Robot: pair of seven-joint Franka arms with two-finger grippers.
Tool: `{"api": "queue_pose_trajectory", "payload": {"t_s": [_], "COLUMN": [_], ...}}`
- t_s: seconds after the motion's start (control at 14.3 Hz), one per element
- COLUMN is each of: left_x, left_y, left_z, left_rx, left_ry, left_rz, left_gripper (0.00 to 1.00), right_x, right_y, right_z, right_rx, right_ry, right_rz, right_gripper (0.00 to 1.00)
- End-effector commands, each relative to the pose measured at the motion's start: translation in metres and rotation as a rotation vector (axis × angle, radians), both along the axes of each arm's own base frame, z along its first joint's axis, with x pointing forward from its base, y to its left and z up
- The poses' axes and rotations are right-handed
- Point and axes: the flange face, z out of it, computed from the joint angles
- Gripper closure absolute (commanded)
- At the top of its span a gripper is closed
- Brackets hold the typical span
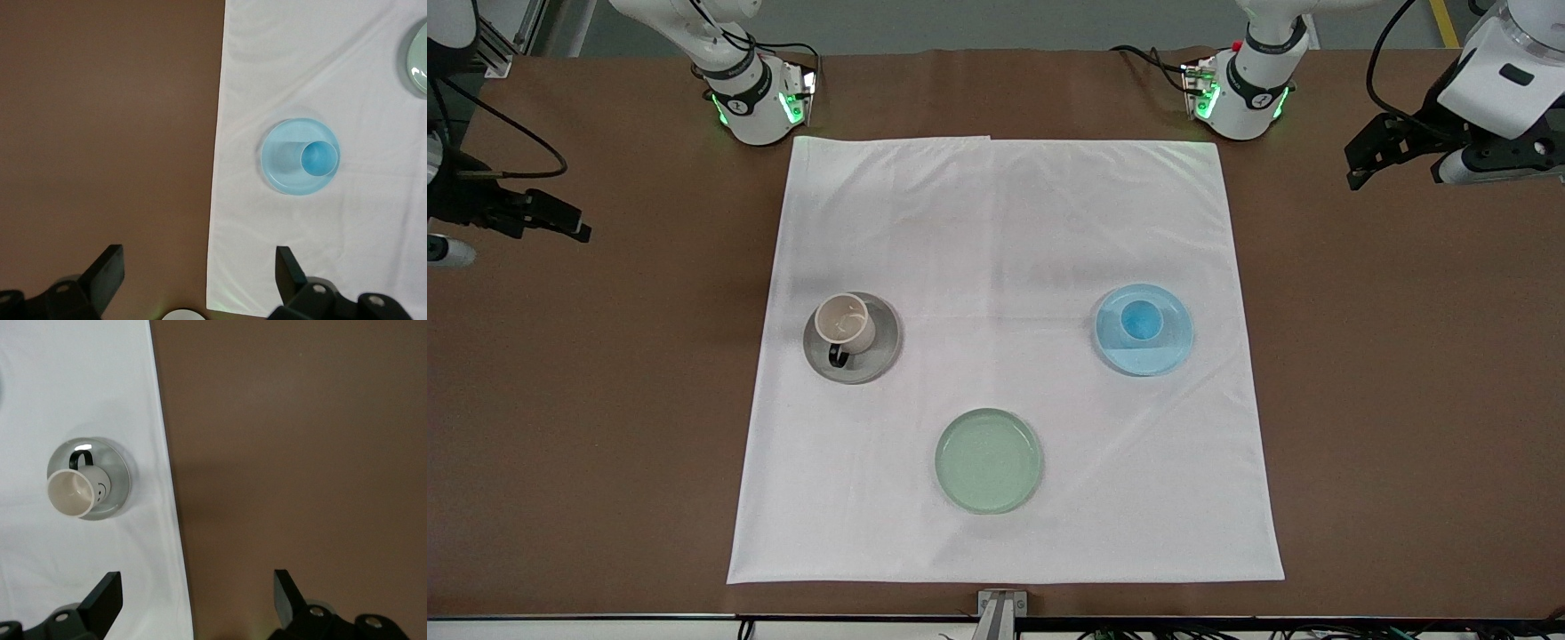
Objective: Place blue cup in blue plate and white mug in gray plate
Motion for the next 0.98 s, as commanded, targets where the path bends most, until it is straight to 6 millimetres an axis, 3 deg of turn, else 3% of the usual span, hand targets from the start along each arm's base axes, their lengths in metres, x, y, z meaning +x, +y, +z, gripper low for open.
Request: {"api": "queue_pose_trajectory", "payload": {"t_s": [0.0, 0.28, 0.42, 0.91], "left_x": [0.002, 0.001, 0.001, 0.005], "left_y": [0.003, 0.004, 0.004, 0.002], "left_z": [0.005, 0.008, 0.008, 0.005], "left_rx": [0.016, 0.017, 0.016, 0.017], "left_ry": [-0.024, -0.025, -0.027, -0.024], "left_rz": [0.009, 0.003, 0.004, -0.001], "left_gripper": [0.0, 0.0, 0.0, 0.0], "right_x": [0.023, 0.047, 0.047, 0.047], "right_y": [0.001, 0.004, 0.013, 0.01], "right_z": [0.027, 0.042, 0.043, 0.056], "right_rx": [-0.023, -0.06, -0.068, -0.06], "right_ry": [-0.053, -0.088, -0.088, -0.119], "right_rz": [0.012, 0.023, 0.038, 0.027], "right_gripper": [0.0, 0.0, 0.0, 0.0]}}
